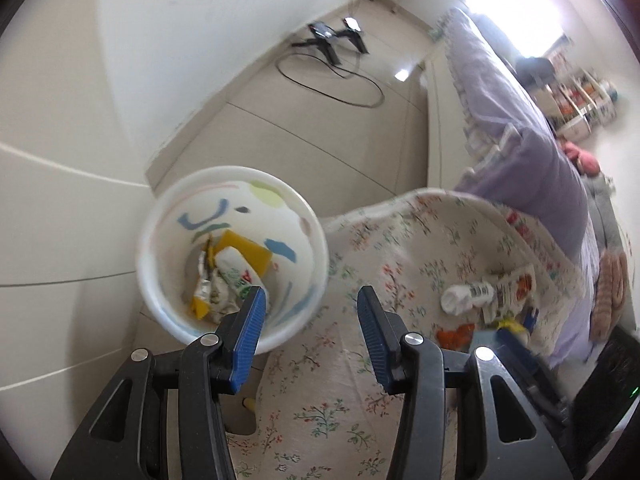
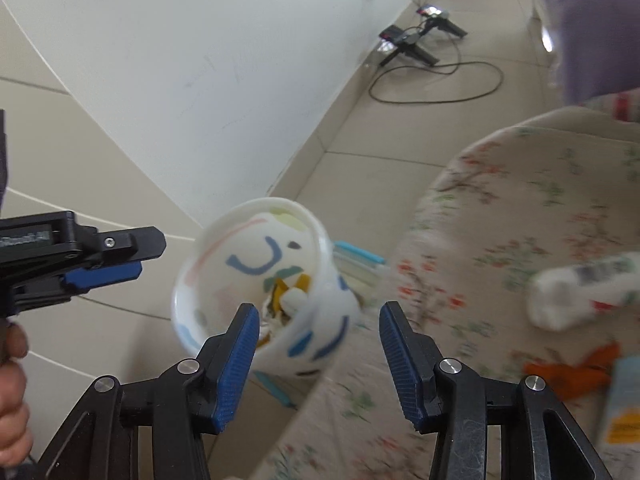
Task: Collect trash
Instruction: 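Grasp the orange peel with the left tool while the right tool grasps a blue carton, then carry the orange peel and blue carton to the bin and release both, then grasp the white bottle with the left tool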
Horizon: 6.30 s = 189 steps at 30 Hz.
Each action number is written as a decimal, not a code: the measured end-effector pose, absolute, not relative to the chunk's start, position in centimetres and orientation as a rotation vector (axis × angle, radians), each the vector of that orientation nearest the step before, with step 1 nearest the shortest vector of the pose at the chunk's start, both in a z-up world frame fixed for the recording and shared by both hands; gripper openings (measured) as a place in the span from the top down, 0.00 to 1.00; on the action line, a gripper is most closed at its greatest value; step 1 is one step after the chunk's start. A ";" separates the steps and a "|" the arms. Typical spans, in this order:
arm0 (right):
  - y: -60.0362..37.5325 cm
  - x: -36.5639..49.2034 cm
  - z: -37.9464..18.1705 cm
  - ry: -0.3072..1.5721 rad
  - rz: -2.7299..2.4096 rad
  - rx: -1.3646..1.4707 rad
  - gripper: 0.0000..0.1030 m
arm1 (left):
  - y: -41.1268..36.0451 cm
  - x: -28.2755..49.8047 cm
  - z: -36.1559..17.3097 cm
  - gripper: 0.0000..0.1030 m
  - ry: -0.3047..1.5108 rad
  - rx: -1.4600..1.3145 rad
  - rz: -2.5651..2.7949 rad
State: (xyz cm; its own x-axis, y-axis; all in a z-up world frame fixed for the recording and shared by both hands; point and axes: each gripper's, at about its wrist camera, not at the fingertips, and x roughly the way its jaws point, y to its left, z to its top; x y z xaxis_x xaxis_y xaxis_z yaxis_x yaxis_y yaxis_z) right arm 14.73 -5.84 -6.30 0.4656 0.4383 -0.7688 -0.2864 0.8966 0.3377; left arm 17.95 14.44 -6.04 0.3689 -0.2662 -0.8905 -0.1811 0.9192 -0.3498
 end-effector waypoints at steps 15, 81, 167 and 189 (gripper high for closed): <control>-22.6 12.1 -3.0 0.956 0.190 0.219 0.44 | -1.6 18.5 -9.6 0.51 1.303 -0.164 -0.344; -29.2 7.5 -6.7 1.184 0.135 0.379 0.91 | -8.1 21.5 -14.0 0.77 1.307 -0.307 -0.342; -3.9 16.7 -8.6 1.081 0.501 0.370 0.61 | 21.1 19.4 -6.3 0.44 1.154 -0.513 0.162; -25.7 10.7 -1.1 0.964 0.166 0.264 0.44 | -0.7 19.8 -5.1 0.44 1.132 -0.043 -0.267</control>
State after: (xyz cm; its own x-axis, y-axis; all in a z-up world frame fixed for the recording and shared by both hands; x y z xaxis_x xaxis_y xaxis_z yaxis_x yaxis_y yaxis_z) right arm 10.72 -25.67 -1.07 0.5612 0.2560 -0.7871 -0.0225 0.9553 0.2947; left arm 19.83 -0.71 -5.09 0.3964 -0.2327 -0.8881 0.1893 0.9673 -0.1690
